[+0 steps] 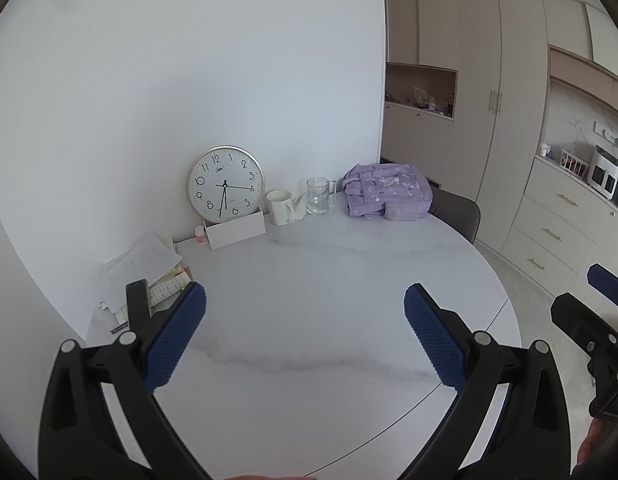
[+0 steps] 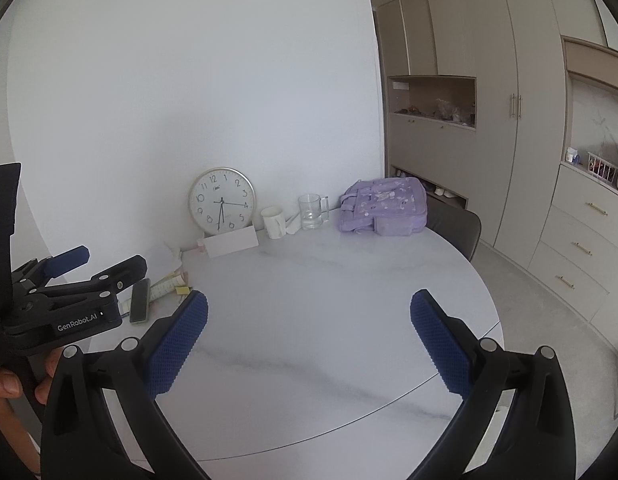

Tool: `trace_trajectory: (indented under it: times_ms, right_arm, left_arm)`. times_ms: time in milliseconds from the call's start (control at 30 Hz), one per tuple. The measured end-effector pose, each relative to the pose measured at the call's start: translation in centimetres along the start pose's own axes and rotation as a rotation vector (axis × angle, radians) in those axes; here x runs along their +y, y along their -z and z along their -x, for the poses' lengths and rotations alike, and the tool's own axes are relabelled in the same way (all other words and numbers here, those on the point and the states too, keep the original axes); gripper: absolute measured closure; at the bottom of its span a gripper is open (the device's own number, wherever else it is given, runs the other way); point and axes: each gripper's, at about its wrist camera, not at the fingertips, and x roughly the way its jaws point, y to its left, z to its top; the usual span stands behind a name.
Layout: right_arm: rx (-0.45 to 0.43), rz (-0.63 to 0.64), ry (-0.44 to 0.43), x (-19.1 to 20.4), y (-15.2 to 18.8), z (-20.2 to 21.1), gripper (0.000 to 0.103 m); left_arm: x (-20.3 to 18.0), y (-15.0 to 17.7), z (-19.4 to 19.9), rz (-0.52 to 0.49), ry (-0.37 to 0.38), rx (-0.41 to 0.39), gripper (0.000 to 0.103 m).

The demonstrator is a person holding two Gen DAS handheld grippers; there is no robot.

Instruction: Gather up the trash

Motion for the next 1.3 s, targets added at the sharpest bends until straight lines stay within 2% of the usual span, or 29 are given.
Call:
trace_trajectory:
  times_ms: [1300]
  right_arm:
    - [0.012,-0.013,-0.01,0.21,0.67,0.3,0.002]
  left_arm:
    - [-0.06,0.1,0.19,0.003,0.023,0.019,0.008]
